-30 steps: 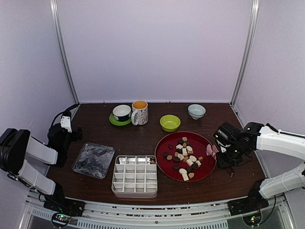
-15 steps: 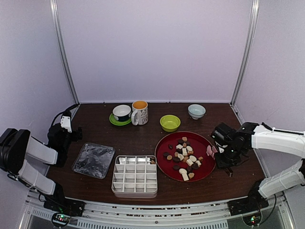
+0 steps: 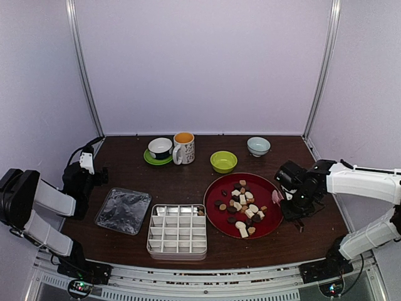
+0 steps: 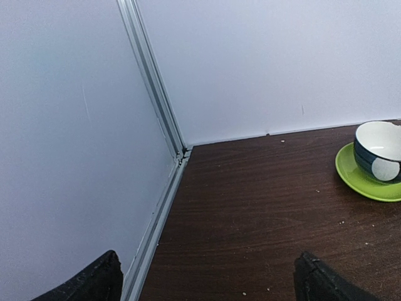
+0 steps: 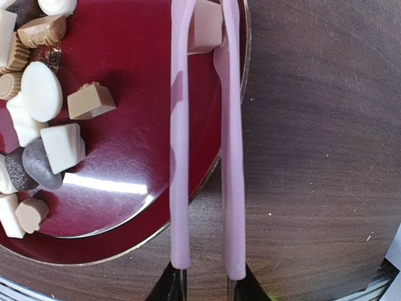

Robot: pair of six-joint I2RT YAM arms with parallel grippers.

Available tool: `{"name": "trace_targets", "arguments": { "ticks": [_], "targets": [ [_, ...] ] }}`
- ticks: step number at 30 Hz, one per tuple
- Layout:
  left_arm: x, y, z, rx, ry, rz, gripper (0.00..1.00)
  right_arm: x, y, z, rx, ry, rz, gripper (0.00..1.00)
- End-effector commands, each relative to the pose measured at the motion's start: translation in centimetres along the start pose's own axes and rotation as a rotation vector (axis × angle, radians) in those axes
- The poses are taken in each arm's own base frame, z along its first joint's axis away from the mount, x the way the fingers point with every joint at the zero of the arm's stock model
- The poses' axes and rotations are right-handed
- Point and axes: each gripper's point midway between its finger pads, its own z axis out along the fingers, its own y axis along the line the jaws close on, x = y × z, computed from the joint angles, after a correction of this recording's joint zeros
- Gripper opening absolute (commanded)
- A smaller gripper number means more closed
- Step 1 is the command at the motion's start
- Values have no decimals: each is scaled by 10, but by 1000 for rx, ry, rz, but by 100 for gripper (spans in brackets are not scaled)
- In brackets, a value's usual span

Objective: Pack the chocolate
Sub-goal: Pick up the fake chocolate from the plate.

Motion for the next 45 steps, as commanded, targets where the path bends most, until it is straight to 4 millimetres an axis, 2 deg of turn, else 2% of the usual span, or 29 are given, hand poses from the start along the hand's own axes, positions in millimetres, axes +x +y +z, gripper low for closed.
{"name": "trace_targets", "arguments": {
  "ticks": [1, 6, 14, 24, 35, 45],
  "targets": [
    [-12, 7, 3, -23, -37, -10, 98, -17, 2, -13, -12, -56, 5, 23],
    [-12, 6, 3, -23, -37, -10, 98, -25, 5, -26, -35, -95, -9, 22],
    [-12, 6, 3, -23, -37, -10, 98, -33, 21, -50, -159, -164, -52, 17],
    [-12, 6, 3, -23, -37, -10, 98, -38, 71, -85, -408, -265, -132, 17],
    [-12, 7, 3, -23, -37, -11, 98, -41, 125, -114, -588, -323, -242, 17],
    [-12, 6, 3, -23, -36, -10, 98, -34, 175, -112, -648, -308, -339, 17]
  ]
}}
